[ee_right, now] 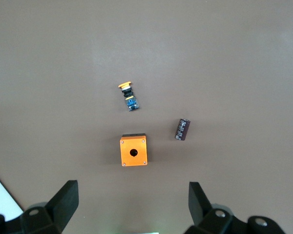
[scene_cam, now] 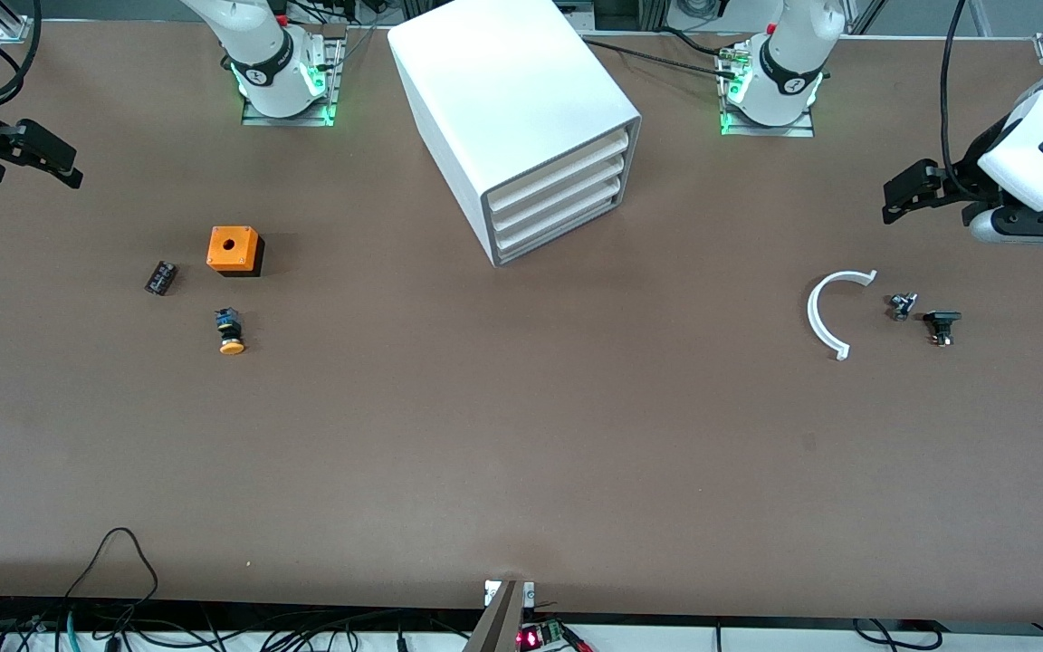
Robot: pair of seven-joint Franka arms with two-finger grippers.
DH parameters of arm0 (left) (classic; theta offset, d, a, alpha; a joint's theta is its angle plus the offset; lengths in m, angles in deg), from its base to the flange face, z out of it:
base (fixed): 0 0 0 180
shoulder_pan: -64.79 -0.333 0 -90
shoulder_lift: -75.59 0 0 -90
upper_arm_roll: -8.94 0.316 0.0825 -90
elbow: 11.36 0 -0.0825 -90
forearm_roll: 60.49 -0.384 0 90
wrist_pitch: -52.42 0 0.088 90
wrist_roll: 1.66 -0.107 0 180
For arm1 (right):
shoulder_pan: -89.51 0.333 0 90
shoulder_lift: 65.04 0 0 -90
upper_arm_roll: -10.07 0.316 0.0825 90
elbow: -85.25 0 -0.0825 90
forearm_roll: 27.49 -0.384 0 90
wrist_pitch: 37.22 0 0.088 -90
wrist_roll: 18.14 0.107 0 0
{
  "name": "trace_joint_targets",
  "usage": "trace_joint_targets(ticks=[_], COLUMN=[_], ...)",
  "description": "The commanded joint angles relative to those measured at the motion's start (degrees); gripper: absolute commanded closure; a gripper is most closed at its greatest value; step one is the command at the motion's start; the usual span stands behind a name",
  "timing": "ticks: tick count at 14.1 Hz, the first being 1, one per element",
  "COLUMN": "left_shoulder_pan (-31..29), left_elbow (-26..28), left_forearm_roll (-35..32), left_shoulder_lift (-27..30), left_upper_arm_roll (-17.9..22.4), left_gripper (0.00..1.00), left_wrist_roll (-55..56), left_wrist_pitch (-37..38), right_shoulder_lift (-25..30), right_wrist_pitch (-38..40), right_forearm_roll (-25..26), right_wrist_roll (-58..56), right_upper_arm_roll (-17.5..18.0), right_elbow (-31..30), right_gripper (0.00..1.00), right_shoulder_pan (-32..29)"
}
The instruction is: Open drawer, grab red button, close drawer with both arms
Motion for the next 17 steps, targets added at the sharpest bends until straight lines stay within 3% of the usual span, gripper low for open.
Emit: trace_joint_targets(ticks=[1, 17], left_shoulder_pan=[-0.1, 0.6], left_elbow=[-1.0, -2.2], left_forearm_roll=[0.4, 0.8], left_shoulder_lift=[-0.3, -2.0], left_upper_arm_roll=[-0.2, -0.4], left_gripper=[0.00, 0.00], left_wrist_roll=[-0.6, -0.7], left_wrist_pitch=[1.0, 1.2], right_shoulder_lift=[0.8, 0.5], right_wrist_pitch=[0.3, 1.7], right_forearm_roll=[-0.7, -0.7], right_wrist_roll=[-0.4, -0.1], right_upper_arm_roll=[-0.3, 0.2], right_elbow=[0.2, 1.2], right_gripper=[0.00, 0.00], right_shoulder_pan=[0.1, 0.1])
